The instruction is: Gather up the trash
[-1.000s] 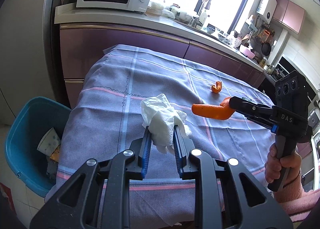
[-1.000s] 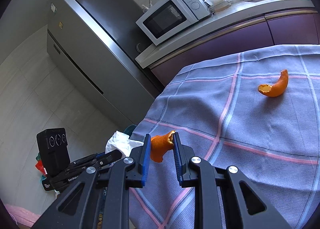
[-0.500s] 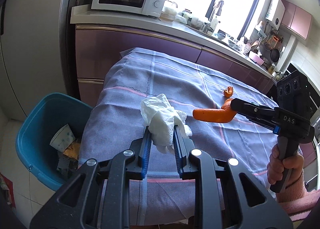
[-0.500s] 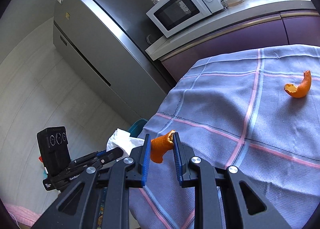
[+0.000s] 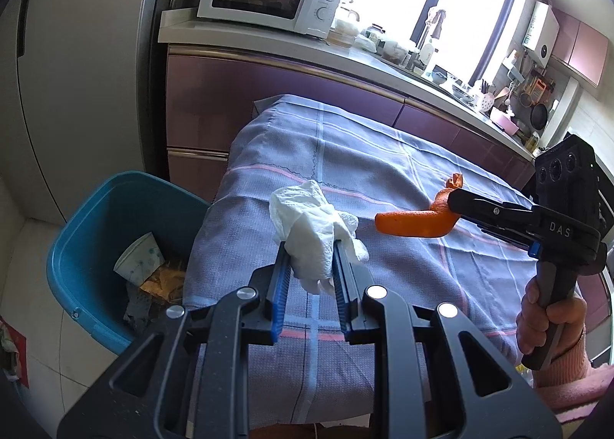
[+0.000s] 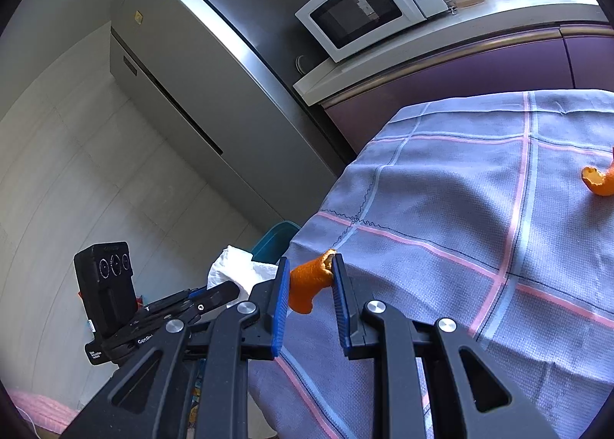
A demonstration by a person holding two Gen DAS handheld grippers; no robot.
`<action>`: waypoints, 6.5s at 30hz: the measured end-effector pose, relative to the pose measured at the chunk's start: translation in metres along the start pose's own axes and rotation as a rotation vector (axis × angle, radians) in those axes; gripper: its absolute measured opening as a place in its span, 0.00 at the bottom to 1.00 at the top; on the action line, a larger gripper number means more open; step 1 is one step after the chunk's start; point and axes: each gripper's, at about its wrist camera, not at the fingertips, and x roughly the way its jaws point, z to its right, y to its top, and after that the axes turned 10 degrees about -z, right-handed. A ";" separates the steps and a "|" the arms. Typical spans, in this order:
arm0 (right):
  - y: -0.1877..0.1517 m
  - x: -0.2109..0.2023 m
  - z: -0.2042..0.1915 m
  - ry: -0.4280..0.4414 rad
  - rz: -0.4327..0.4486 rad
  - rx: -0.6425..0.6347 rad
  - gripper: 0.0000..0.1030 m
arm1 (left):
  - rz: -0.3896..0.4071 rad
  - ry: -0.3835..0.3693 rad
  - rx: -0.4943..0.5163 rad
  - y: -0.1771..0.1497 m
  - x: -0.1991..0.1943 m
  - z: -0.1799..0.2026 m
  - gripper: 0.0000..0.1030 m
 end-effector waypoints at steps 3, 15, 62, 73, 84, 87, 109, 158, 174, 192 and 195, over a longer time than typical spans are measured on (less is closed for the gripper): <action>0.001 0.004 -0.002 0.008 -0.007 -0.003 0.20 | 0.002 0.006 -0.008 -0.001 -0.002 -0.004 0.21; 0.006 0.019 -0.009 0.040 -0.037 -0.022 0.11 | 0.013 0.027 -0.030 0.000 -0.009 -0.013 0.21; -0.006 0.082 -0.008 -0.077 -0.202 -0.016 0.13 | 0.008 0.028 -0.102 -0.011 -0.003 -0.034 0.21; 0.001 0.072 -0.012 -0.027 -0.160 0.003 0.11 | 0.034 0.044 -0.103 -0.013 -0.012 -0.037 0.21; 0.012 0.075 -0.025 0.003 -0.151 -0.020 0.11 | 0.054 0.067 -0.109 -0.013 -0.022 -0.044 0.21; 0.015 0.078 -0.029 0.006 -0.154 -0.031 0.10 | 0.056 0.072 -0.113 -0.013 -0.023 -0.048 0.21; 0.051 0.111 -0.077 0.065 -0.170 -0.127 0.10 | 0.098 0.171 -0.220 -0.010 -0.042 -0.109 0.21; 0.032 0.069 -0.055 -0.081 -0.138 -0.172 0.44 | 0.075 0.059 -0.121 0.017 0.007 -0.073 0.57; -0.022 -0.133 0.100 -0.423 0.171 0.159 0.45 | -0.105 -0.173 0.228 0.062 0.115 0.134 0.57; -0.041 -0.200 0.196 -0.566 0.243 0.350 0.59 | -0.245 -0.179 0.278 0.110 0.218 0.229 0.57; -0.040 -0.197 0.199 -0.567 0.232 0.354 0.60 | -0.268 -0.184 0.268 0.115 0.230 0.235 0.57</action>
